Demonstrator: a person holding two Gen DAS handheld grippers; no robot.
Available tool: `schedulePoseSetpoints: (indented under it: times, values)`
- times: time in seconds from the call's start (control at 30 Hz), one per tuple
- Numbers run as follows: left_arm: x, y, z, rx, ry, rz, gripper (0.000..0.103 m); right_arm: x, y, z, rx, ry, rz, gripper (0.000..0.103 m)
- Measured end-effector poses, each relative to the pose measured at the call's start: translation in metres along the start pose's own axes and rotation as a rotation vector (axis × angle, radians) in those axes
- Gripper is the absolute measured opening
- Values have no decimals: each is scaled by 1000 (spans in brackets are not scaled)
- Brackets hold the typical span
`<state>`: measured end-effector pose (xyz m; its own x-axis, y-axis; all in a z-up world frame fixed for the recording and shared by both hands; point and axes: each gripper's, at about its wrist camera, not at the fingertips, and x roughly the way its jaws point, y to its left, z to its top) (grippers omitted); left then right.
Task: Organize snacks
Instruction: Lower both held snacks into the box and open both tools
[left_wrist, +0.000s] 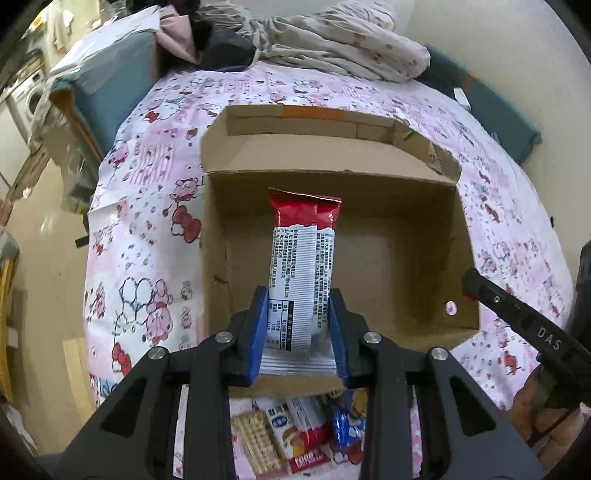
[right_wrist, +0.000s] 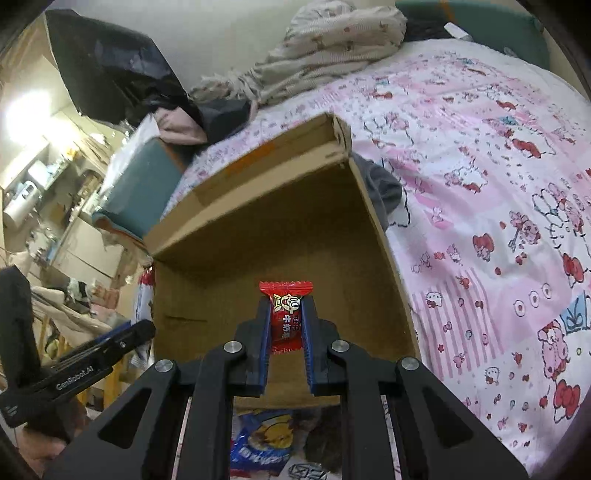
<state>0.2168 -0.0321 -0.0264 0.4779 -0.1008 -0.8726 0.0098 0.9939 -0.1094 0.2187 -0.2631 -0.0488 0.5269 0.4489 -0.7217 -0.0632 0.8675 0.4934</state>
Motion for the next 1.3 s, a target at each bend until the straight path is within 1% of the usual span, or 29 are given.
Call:
schedulePoseSetpoints:
  times: [0.1, 0.33, 0.4, 0.47, 0.63, 0.67, 0.77, 0.8, 0.83, 0.87, 0.9, 0.93, 1.03, 1.2, 1.23, 1.3]
  values:
    - [14, -3, -3, 12, 9, 24, 27, 11, 0, -4, -3, 29, -9, 16]
    - [46, 4, -12, -18, 76, 35, 28, 25, 1, -10, -2, 77, -25, 16]
    - [51, 5, -14, -19, 88, 37, 28, 28, -1, -11, 7, 85, -31, 17]
    - [53, 4, -16, -18, 96, 34, 28, 32, -4, -10, 18, 99, -28, 20]
    - [55, -1, -19, 2, 101, 16, 28, 38, -13, -9, 81, 130, 12, 20]
    - [55, -2, -19, 8, 101, 17, 28, 38, -14, -8, 85, 130, 6, 20]
    - [52, -5, -19, 28, 88, 22, 35, 37, -16, -7, 100, 125, 15, 21]
    - [50, -6, -18, 38, 77, 28, 44, 36, -16, -6, 103, 123, 18, 23]
    - [49, -7, -18, 41, 70, 33, 56, 35, -16, -6, 104, 119, 22, 29]
    - [48, -8, -18, 43, 65, 39, 63, 34, -16, -5, 106, 114, 28, 41]
    - [46, -8, -18, 44, 55, 45, 74, 32, -16, -5, 107, 112, 30, 50]
    - [44, -8, -17, 43, 46, 46, 78, 31, -15, -5, 107, 107, 37, 59]
    - [40, -10, -16, 55, 29, 55, 78, 27, -12, -3, 85, 93, 46, 59]
    - [32, -10, -18, 59, 3, 47, 78, 22, -11, -4, 101, 84, 55, 59]
    - [31, -10, -19, 63, -6, 48, 78, 22, -11, -4, 104, 81, 55, 62]
    - [24, -10, -21, 74, -40, 72, 78, 19, -10, -4, 101, 70, 49, 73]
